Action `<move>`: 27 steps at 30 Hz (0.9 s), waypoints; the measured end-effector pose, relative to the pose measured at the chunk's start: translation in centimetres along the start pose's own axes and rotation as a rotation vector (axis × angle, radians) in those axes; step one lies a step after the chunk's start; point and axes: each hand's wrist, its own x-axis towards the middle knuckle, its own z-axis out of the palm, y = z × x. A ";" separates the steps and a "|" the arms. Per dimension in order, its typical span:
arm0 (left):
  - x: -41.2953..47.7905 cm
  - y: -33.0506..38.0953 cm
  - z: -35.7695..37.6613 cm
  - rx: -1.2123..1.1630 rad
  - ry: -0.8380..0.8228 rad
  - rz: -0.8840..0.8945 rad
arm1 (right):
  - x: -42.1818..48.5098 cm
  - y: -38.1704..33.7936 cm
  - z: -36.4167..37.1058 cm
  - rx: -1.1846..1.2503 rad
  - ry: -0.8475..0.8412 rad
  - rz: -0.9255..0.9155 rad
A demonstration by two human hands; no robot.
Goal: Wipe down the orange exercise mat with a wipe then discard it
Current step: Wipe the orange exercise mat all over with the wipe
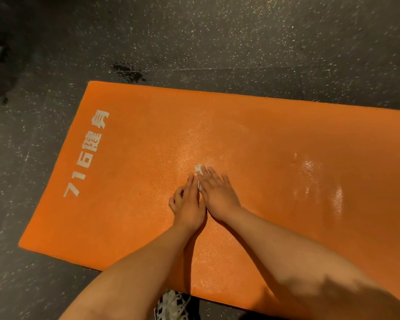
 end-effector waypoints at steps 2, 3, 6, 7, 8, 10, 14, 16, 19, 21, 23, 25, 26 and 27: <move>0.1 0.2 0.0 0.039 0.000 -0.009 | -0.1 1.5 -0.4 -0.013 0.051 0.103; 0.1 0.4 0.0 0.067 -0.005 -0.019 | -0.2 2.2 -0.6 0.005 0.086 0.205; 0.0 1.2 0.3 0.115 -0.007 -0.032 | -1.1 1.7 -0.5 0.050 0.105 0.346; -0.2 1.5 0.4 0.113 -0.003 -0.030 | -1.6 0.8 -0.4 0.067 0.073 0.306; -0.2 1.6 0.4 0.105 -0.002 -0.026 | -2.1 -0.1 0.0 0.074 0.034 0.242; -0.3 1.6 0.3 0.089 -0.005 -0.019 | -3.1 -0.5 0.7 0.025 -0.006 0.112; -0.4 1.7 0.4 0.128 0.014 -0.010 | -3.5 3.5 0.1 -0.014 0.081 0.252; -0.4 1.7 0.5 0.154 0.028 -0.009 | -4.0 5.1 -1.0 0.016 0.120 0.449; -0.5 1.8 0.7 0.169 0.022 -0.018 | -4.7 4.3 -1.3 0.069 0.109 0.517; -0.7 1.9 0.8 0.164 0.018 -0.013 | -5.2 2.6 -0.6 0.084 0.044 0.376; -0.9 1.9 0.8 0.153 0.016 -0.001 | -5.7 1.6 0.3 0.031 -0.037 0.172; -1.0 1.5 0.8 0.158 0.018 0.005 | -5.6 2.3 0.3 -0.044 -0.073 0.058; -1.0 1.4 0.7 0.162 0.013 0.006 | -5.4 3.1 -0.2 -0.076 -0.067 0.066; -1.0 1.3 0.7 0.166 0.010 0.006 | -5.2 4.0 -0.8 -0.093 -0.049 0.118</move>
